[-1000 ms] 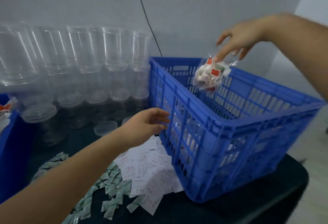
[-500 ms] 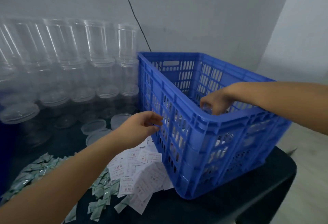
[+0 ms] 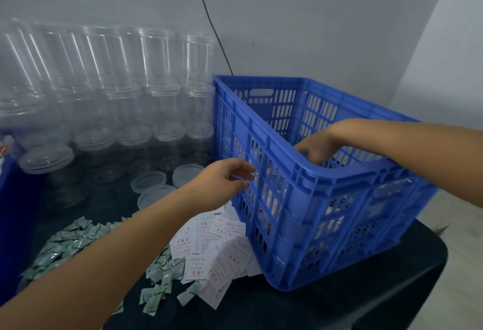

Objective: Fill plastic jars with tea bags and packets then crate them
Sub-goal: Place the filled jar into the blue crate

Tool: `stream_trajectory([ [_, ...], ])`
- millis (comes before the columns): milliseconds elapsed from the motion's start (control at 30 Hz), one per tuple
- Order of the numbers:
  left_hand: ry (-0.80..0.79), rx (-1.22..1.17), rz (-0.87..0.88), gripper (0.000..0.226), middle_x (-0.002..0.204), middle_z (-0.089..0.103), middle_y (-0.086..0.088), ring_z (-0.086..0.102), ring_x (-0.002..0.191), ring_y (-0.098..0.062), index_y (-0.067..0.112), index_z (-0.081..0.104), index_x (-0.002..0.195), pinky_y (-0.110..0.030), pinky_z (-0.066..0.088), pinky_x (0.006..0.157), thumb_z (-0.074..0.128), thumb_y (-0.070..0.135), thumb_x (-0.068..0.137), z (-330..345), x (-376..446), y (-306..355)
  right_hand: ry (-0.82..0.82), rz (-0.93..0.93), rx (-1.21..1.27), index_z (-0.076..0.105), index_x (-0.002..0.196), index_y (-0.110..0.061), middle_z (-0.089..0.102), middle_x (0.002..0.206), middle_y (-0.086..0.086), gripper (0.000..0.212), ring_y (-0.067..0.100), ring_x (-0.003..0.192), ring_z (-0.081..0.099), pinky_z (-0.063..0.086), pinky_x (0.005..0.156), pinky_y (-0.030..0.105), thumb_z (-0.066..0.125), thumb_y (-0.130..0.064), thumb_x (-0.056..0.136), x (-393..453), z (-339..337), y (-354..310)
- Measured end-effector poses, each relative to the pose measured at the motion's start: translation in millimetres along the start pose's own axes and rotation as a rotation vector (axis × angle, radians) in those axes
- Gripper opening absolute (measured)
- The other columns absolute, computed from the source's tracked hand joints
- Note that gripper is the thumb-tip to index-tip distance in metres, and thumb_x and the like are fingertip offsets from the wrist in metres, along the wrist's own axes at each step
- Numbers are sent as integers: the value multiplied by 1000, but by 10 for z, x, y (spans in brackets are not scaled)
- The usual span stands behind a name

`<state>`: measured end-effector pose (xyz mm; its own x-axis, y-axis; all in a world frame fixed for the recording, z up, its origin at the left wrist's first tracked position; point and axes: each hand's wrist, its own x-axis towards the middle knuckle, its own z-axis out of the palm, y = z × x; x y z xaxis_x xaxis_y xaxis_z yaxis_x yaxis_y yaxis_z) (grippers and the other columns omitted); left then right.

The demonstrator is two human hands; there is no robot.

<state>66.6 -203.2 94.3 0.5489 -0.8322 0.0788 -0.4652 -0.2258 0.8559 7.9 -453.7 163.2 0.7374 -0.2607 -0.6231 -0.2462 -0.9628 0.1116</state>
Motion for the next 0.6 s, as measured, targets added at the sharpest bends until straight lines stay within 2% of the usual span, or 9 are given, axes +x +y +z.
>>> stream_trajectory([
  [133,-9,35,3,28,107,64,12,61,104,-7,24,60,115,-27,50,93,55,7,93,-29,-36,13,258,57,-33,47,146,-25,52,143,0,47,20,125,52,42,104,36,58,-36,101,-207,-284,-24],
  [233,2,61,19,28,110,63,10,61,104,-6,23,58,116,-25,50,92,55,7,94,-114,-83,9,561,39,29,57,135,-14,61,131,8,38,24,113,57,42,98,33,62,-25,99,-411,-628,-99],
  [333,37,78,28,28,108,63,9,61,100,-6,23,58,117,-16,51,74,54,7,94,-255,-140,16,798,-13,121,63,126,-12,65,126,11,33,27,114,59,39,91,27,67,-22,95,-536,-1010,-337],
  [400,65,84,21,27,107,63,10,61,99,-6,25,57,114,-16,51,74,55,8,93,-378,-204,9,877,-49,146,65,123,-15,65,126,10,32,28,116,58,40,94,29,68,-26,94,-548,-1242,-579],
  [467,99,95,13,27,109,65,9,61,99,-6,28,56,110,-23,53,84,55,7,93,-519,-309,-27,924,-100,186,65,123,-16,64,126,9,33,27,116,57,41,97,31,69,-29,93,-505,-1436,-837],
  [533,140,124,2,27,109,65,10,62,100,-4,31,56,107,-26,52,89,55,8,93,-674,-458,-92,960,-143,229,65,123,-15,63,126,8,35,25,111,57,40,92,30,69,-30,92,-416,-1593,-1082],
  [600,176,167,-20,26,106,64,16,61,99,0,33,57,105,-21,51,89,55,10,94,-836,-642,-189,973,-173,270,65,122,-14,64,124,8,35,22,106,56,39,87,28,68,-32,93,-289,-1720,-1329],
])
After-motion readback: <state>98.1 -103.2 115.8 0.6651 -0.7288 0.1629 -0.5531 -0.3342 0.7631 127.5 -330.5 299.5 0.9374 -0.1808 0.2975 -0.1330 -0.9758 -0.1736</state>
